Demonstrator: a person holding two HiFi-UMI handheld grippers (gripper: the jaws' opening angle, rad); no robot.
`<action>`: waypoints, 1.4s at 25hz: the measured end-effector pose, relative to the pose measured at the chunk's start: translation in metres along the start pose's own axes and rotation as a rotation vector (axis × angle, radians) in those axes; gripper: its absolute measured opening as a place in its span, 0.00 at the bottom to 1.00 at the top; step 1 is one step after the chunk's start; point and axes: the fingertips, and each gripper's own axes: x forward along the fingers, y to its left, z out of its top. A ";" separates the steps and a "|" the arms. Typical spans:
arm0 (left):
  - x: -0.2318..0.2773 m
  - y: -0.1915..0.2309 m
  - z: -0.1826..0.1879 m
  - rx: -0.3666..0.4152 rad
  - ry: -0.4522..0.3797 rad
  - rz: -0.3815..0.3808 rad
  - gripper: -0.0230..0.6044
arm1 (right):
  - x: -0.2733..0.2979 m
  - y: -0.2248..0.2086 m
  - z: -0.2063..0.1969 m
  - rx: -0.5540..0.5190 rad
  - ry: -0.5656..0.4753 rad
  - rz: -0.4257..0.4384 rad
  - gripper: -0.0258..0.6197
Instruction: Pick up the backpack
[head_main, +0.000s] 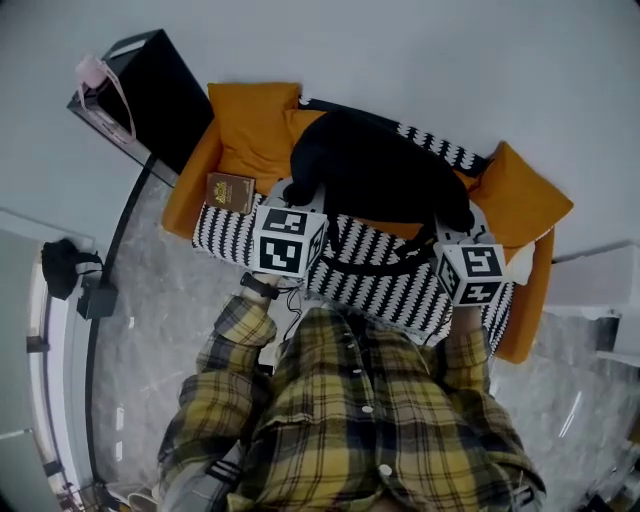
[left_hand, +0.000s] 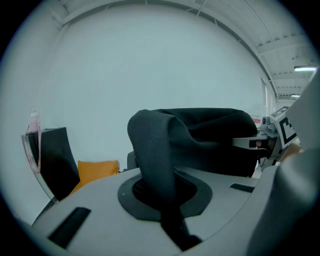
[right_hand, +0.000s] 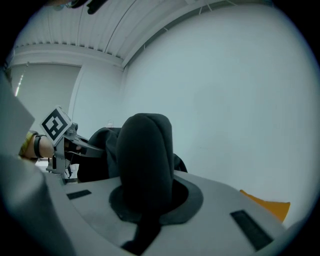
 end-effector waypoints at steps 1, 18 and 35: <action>-0.005 -0.001 0.007 -0.002 -0.019 -0.002 0.09 | -0.004 0.001 0.007 -0.002 -0.014 0.000 0.08; -0.063 -0.020 0.034 0.033 -0.175 -0.031 0.09 | -0.053 0.014 0.044 -0.022 -0.123 -0.005 0.08; -0.063 -0.017 0.018 0.035 -0.175 -0.041 0.09 | -0.049 0.020 0.029 -0.007 -0.095 0.015 0.08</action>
